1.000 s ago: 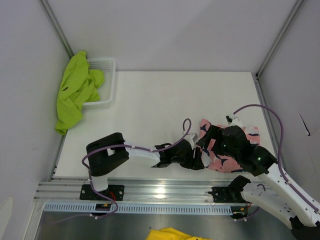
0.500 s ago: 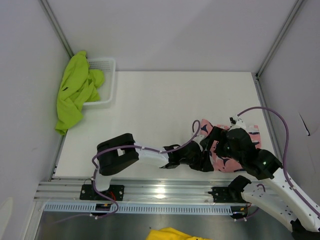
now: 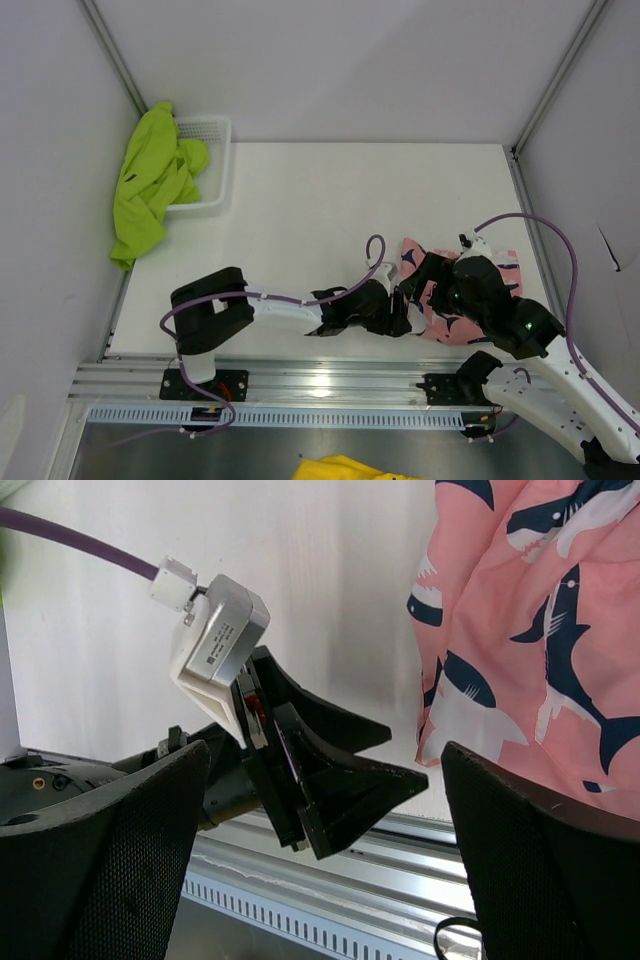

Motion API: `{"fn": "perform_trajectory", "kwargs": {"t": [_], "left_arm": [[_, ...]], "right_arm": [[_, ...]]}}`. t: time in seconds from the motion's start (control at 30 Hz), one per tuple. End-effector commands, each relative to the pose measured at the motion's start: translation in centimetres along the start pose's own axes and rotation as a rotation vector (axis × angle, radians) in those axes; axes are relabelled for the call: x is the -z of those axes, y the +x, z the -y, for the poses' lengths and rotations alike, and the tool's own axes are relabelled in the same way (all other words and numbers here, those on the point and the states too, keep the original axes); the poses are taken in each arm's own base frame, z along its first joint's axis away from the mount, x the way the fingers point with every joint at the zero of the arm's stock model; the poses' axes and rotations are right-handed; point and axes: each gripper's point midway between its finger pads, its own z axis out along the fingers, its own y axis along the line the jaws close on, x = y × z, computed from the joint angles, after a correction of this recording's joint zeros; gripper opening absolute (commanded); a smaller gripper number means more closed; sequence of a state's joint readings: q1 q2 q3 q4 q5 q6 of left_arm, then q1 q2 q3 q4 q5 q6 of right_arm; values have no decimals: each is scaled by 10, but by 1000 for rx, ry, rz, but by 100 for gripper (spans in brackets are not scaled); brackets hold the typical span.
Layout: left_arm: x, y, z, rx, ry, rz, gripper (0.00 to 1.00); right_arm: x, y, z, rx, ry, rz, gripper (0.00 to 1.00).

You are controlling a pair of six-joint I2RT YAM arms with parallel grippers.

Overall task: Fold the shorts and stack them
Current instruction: Neatly place the folded shorts to the corner

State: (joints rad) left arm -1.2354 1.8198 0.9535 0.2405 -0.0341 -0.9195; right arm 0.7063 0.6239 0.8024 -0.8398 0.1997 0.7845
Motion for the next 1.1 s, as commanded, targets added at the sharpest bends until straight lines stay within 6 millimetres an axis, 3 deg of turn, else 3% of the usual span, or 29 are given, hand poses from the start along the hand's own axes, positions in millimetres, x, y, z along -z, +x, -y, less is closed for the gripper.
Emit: {"fn": "perform_trajectory", "kwargs": {"t": [0.0,0.17,0.4,0.9,1.07], "left_arm": [[5,-42,14,-32,14,108,62],[-13,-51,27,-54,51,113,62],[-32,-31,28,-28,79,63,62],[-29,-13,55,-53,156,28,61],[-24,-4,51,-50,175,17,61]], "right_arm": [[1,-5,-4,3,-16,16,100],[2,-5,-6,-3,-26,13,99],[4,-3,-5,-4,-26,11,99],[-2,3,3,-3,-9,5,99],[-5,0,23,-72,96,31,99]]}}
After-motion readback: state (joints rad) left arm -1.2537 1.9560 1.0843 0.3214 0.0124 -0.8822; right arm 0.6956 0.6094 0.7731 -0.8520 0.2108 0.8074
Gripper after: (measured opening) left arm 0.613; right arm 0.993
